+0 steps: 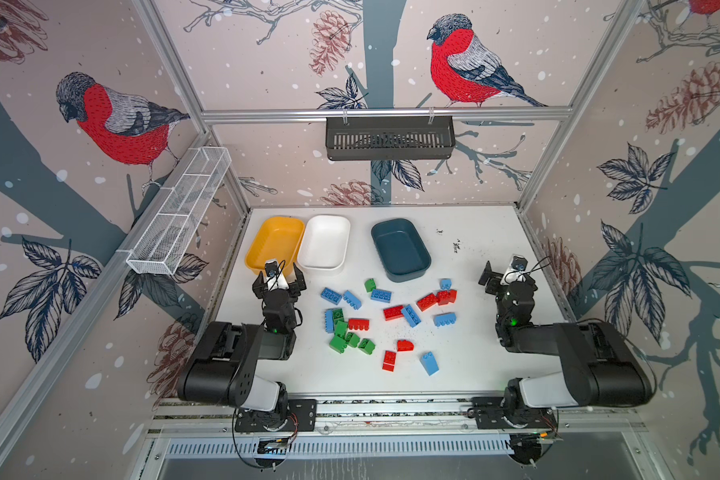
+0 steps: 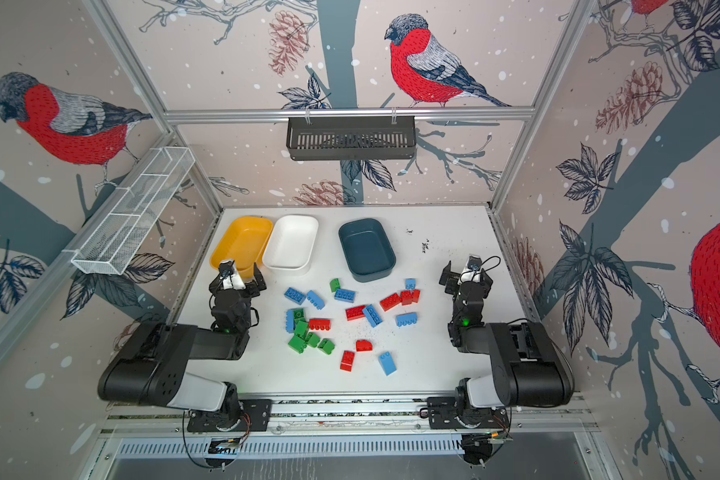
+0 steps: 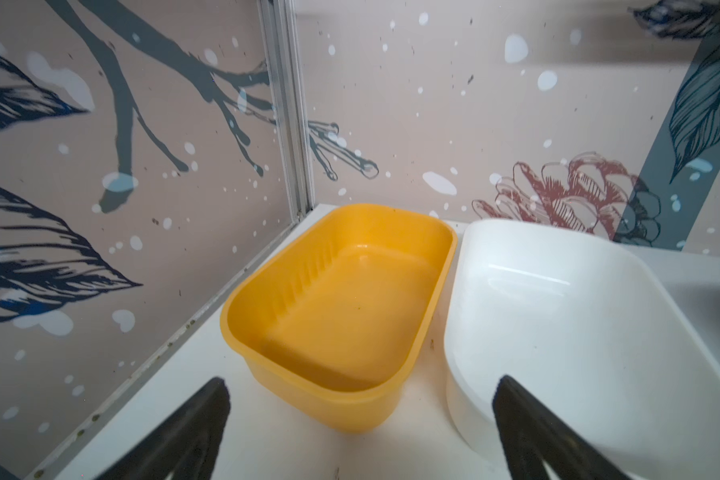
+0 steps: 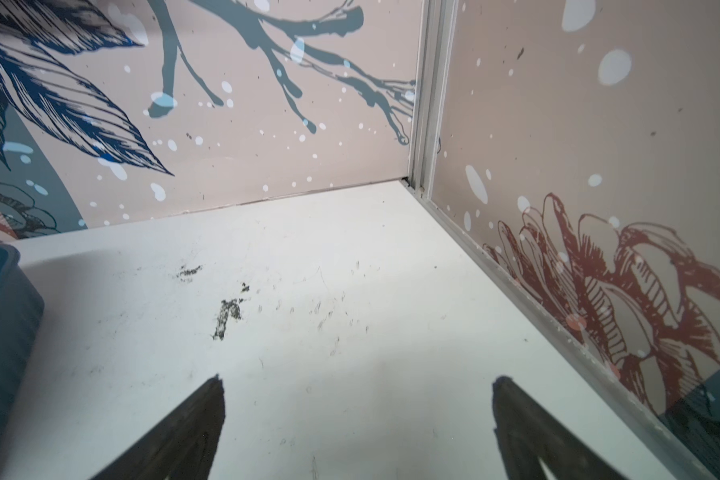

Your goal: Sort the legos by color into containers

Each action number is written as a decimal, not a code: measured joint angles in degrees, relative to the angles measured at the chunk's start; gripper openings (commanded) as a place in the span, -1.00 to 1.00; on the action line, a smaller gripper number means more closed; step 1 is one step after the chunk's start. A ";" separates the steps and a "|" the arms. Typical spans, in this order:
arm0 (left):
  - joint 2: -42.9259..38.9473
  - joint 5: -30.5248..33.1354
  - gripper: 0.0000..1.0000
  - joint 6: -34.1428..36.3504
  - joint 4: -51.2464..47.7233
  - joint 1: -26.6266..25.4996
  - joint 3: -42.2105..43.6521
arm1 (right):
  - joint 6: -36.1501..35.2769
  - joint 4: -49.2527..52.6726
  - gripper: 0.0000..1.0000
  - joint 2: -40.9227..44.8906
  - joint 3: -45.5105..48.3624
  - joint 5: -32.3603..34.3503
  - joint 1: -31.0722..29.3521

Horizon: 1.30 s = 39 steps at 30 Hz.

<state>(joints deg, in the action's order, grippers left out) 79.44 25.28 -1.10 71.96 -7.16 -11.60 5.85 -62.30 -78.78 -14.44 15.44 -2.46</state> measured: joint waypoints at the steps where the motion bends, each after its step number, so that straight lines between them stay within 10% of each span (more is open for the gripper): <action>1: -2.43 1.97 0.98 0.00 -1.22 -0.72 -0.31 | 0.04 2.19 0.99 1.99 -0.98 0.22 0.00; 11: -10.12 10.62 0.97 -10.27 -29.64 -1.97 -20.02 | 14.01 26.25 0.99 10.75 -14.97 -3.41 -1.25; 25: 21.86 -10.19 0.96 -18.56 -77.11 3.37 -61.72 | 25.81 49.16 0.99 -9.35 -40.98 -16.70 -15.98; 39: 34.77 -31.28 0.95 -18.14 -90.66 6.05 -71.54 | 21.18 59.36 0.99 -27.04 -57.77 -20.26 -27.89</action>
<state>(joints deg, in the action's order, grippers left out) 114.21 -6.00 -19.25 -18.70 -1.10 -83.13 27.03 -2.94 -105.82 -72.20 -4.82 -30.35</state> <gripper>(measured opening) 0.972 0.995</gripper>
